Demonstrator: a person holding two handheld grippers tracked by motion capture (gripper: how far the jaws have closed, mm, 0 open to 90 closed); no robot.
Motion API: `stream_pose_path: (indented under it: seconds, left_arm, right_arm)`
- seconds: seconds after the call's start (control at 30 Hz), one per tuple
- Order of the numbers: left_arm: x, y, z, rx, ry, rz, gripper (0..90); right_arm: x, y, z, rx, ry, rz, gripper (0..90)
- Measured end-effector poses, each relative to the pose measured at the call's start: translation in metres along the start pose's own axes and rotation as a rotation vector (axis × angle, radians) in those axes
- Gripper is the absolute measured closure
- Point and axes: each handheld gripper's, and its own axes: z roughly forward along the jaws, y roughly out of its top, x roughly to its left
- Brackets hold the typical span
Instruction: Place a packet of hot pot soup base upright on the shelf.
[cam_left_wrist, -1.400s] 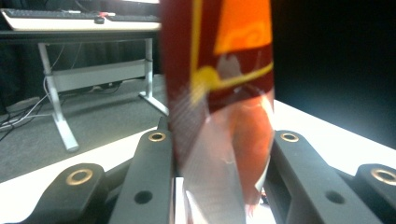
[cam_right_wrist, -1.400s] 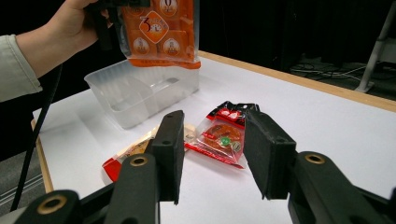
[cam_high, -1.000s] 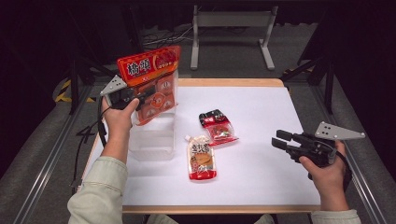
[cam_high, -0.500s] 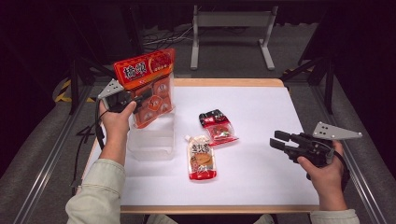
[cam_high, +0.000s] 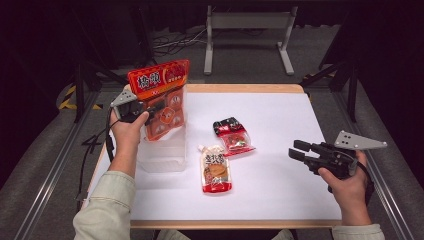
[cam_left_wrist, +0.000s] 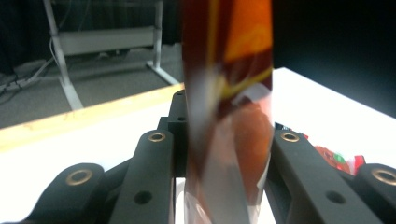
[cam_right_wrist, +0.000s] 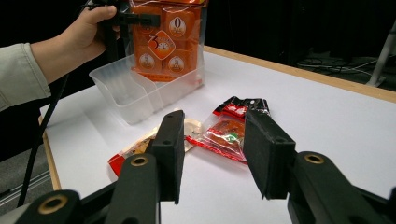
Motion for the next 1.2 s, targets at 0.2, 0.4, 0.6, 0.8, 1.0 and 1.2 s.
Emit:
stream_pose_path:
  seconds: [0.2,0.4,0.6,0.8,1.0,1.2]
  left_arm:
    - [-0.003,0.001,0.000,0.042,-0.011,0.005,71.0]
    - [-0.001,0.000,-0.003,0.082,-0.011,-0.014,70.8]
    - [0.000,-0.007,-0.002,0.181,0.000,-0.009,70.9]
    - [0.003,-0.011,-0.006,0.182,-0.007,-0.031,70.8]
    - [0.006,-0.014,-0.007,0.168,0.001,-0.053,70.6]
    - [0.006,-0.014,-0.008,0.178,0.039,-0.039,64.8]
  right_arm:
    - [0.000,0.000,0.000,0.000,0.001,0.000,59.1]
    - [0.001,-0.001,0.001,0.005,0.001,-0.001,59.0]
    - [0.001,-0.001,0.002,0.007,0.006,-0.001,58.9]
    - [0.001,-0.002,0.005,0.014,0.008,-0.001,58.8]
    - [0.001,-0.002,0.005,0.015,0.008,0.003,58.6]
    - [0.000,-0.003,0.006,0.019,0.008,0.005,58.3]
